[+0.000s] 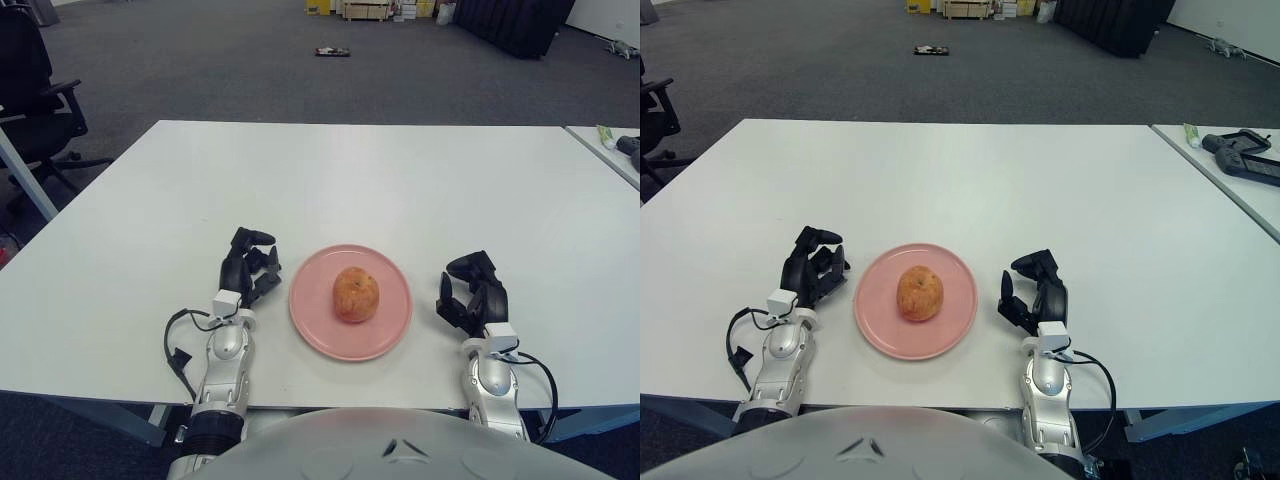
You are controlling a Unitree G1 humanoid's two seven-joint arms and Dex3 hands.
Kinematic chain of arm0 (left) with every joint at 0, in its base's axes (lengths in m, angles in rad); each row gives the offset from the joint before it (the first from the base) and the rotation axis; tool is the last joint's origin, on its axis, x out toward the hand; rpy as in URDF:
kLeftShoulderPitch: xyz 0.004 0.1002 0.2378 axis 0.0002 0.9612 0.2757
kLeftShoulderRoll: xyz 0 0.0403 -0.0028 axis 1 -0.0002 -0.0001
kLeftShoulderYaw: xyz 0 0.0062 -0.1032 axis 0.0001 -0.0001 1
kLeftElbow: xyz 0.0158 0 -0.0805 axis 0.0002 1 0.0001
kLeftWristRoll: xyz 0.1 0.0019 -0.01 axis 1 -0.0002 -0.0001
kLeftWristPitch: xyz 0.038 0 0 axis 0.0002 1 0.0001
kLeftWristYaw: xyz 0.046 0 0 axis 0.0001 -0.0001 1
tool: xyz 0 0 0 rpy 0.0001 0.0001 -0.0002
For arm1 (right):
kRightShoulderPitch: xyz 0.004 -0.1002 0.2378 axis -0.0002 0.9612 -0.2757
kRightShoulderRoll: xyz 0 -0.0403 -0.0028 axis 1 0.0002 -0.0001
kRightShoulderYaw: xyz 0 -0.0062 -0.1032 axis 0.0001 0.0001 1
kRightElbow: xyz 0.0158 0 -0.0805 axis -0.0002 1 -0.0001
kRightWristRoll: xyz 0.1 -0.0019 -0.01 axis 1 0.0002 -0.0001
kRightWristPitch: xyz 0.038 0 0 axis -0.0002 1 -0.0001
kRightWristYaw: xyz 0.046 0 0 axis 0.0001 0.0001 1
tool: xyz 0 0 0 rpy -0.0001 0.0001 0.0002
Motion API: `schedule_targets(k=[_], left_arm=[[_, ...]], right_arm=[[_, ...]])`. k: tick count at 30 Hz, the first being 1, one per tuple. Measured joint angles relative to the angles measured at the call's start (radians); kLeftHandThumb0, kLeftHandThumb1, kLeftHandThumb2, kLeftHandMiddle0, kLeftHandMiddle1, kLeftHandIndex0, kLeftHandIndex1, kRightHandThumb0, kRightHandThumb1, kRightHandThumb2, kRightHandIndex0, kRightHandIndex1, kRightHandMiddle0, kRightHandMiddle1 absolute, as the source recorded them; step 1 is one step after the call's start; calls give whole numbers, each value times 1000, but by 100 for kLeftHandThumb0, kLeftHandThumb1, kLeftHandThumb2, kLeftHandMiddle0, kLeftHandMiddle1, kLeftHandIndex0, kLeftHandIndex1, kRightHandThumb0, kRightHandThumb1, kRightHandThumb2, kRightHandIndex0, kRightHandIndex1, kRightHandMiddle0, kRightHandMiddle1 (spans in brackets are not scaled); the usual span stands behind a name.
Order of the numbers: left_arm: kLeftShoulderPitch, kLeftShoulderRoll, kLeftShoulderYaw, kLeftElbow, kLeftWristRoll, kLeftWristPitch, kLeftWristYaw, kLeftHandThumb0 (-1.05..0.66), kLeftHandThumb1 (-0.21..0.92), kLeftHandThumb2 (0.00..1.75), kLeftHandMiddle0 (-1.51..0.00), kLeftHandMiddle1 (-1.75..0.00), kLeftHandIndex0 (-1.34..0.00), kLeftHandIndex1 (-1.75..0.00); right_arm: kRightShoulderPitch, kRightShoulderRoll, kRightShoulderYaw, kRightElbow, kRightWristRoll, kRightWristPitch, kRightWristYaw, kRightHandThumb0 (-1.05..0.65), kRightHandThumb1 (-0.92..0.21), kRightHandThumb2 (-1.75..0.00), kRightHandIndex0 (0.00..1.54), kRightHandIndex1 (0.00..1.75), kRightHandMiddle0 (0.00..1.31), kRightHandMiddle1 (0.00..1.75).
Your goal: Put the apple into the plate.
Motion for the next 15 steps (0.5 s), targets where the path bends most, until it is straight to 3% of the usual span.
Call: schedule_targets(k=[15], left_arm=[[24, 15, 15, -39, -7, 40, -3, -38, 69, 85, -68, -175, -34, -175]], right_arm=[[-10, 2, 11, 9, 1, -3, 0, -40, -60, -96, 62, 151, 39, 175]])
